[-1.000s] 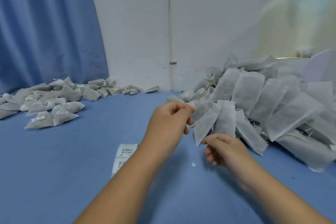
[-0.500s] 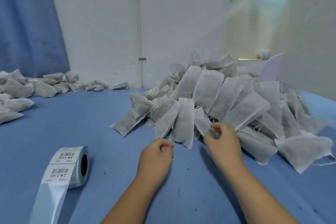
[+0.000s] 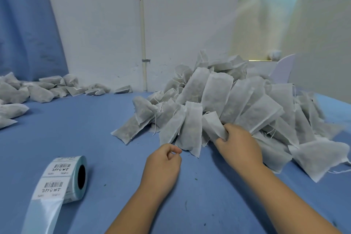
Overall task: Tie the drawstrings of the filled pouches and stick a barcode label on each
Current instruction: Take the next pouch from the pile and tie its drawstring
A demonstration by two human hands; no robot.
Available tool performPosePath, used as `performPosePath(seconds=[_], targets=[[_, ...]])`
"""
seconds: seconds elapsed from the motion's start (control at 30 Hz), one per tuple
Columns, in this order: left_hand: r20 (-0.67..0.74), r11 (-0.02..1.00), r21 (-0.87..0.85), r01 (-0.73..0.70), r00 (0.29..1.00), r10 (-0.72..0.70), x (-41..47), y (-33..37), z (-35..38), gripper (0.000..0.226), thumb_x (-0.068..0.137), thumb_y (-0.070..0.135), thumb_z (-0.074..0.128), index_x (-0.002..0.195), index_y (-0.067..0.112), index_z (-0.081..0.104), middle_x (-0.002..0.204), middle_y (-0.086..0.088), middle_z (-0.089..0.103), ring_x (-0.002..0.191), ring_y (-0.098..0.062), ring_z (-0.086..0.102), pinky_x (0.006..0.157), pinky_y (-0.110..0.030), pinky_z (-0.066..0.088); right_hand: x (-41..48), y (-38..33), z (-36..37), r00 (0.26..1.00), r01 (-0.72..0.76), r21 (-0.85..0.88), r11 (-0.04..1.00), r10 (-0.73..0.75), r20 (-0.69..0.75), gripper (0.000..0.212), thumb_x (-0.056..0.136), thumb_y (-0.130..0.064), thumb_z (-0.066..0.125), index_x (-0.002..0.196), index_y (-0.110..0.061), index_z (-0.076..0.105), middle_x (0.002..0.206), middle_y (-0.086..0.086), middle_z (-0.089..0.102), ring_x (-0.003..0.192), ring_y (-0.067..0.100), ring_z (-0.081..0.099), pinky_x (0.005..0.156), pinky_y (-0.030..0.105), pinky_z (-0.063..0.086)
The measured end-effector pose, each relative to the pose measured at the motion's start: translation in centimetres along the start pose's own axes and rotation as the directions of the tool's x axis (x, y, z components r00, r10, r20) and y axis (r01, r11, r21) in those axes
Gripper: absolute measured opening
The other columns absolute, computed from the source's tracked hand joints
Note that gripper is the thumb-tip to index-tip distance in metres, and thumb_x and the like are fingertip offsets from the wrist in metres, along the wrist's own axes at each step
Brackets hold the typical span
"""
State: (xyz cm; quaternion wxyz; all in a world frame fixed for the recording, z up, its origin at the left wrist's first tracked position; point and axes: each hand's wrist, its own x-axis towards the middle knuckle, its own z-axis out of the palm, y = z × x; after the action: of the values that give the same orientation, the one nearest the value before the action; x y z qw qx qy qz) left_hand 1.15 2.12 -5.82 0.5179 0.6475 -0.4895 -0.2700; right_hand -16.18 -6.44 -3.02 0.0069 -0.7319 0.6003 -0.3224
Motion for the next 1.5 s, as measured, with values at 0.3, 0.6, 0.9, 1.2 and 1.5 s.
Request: performPosePath(seconds=[0.3,0.6,0.9,1.2,1.5], targets=[[0.035,0.997,-0.069,-0.044,0.998,0.046,-1.5,1.5,0.0,0.021,0.090,0.017,0.060,0.099,0.035,0.064,0.096,0.013,0.065,0.061,-0.001,0.055,0.063,-0.015,0.045,-3.6,2.1,-3.3,0.987,0.005,0.501,0.866,-0.085,0.138,0.026,0.079,-0.009,0.066,0.074,-0.034,0.062,0.068,-0.022,0.064,0.066,0.001,0.057,0.057,0.010,0.039],[0.314,0.941,-0.310,-0.136,0.920,0.236,-2.9,3.2,-0.9,0.058,0.067,0.048,0.072,0.123,0.037,0.062,0.123,0.015,0.066,0.115,0.000,0.060,0.095,-0.025,0.050,-5.2,1.6,-5.6,0.898,-0.138,0.859,0.492,-0.303,0.318,0.030,0.066,-0.007,0.062,0.089,-0.020,0.076,0.092,0.001,0.076,0.085,0.008,0.069,0.070,0.018,0.053],[0.297,0.906,-0.411,-0.104,0.924,0.240,-3.5,3.5,0.0,0.011,0.085,0.015,0.073,0.092,0.021,0.079,0.095,0.001,0.078,0.092,-0.010,0.072,0.074,-0.017,0.053,-6.2,-0.3,-3.9,0.868,-0.027,0.794,0.607,-0.380,0.320,0.024,0.081,-0.019,0.067,0.100,-0.032,0.074,0.096,-0.001,0.074,0.084,0.022,0.063,0.080,0.039,0.051],[0.042,0.958,-0.205,-0.199,0.976,0.212,-3.3,3.4,-0.3,0.017,0.079,0.020,0.081,0.083,0.035,0.074,0.086,0.019,0.075,0.082,0.004,0.069,0.067,-0.010,0.049,-6.5,-0.8,-4.7,0.971,0.084,0.843,0.531,-0.232,0.050,0.025,0.073,-0.057,0.061,0.089,-0.041,0.072,0.087,-0.009,0.073,0.072,0.006,0.063,0.065,0.020,0.050],[-0.003,0.951,0.113,-0.287,0.957,0.289,-3.5,3.7,-0.9,0.027,0.069,0.048,0.083,0.089,0.039,0.066,0.083,0.024,0.068,0.078,0.003,0.062,0.064,-0.019,0.049,-6.9,-1.3,-4.9,0.982,0.058,0.824,0.563,-0.180,0.053,0.010,0.078,-0.034,0.074,0.084,-0.041,0.075,0.079,-0.007,0.072,0.071,0.020,0.063,0.069,0.033,0.053]])
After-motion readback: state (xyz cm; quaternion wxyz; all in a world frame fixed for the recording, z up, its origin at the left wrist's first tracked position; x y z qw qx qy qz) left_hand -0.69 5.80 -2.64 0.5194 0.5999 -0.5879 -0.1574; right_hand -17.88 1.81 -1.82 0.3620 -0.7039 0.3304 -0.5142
